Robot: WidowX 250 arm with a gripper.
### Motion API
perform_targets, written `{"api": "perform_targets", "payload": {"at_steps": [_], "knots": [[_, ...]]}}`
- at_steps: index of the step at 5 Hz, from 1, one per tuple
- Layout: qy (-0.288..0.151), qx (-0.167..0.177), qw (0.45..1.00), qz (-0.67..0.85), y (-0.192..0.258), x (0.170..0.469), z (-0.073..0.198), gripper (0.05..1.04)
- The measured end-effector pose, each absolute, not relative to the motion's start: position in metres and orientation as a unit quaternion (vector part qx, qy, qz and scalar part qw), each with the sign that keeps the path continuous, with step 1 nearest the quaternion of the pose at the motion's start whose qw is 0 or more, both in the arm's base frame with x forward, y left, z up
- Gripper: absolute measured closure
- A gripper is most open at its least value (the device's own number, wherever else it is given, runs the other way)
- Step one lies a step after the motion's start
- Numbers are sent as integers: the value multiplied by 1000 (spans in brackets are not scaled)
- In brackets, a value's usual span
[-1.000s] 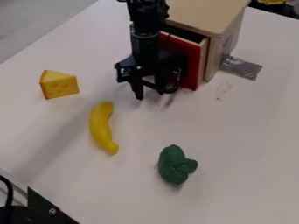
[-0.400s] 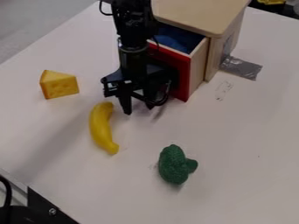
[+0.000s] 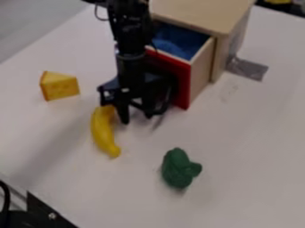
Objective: Open the drawer.
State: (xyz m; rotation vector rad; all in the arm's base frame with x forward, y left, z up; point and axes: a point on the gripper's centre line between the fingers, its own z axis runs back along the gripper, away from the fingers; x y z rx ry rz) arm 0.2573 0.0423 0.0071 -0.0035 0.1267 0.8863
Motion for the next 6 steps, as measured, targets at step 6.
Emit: {"api": "perform_targets", "payload": {"at_steps": [6], "knots": [[17, -37, 945, 323, 40, 268, 111, 84]]}}
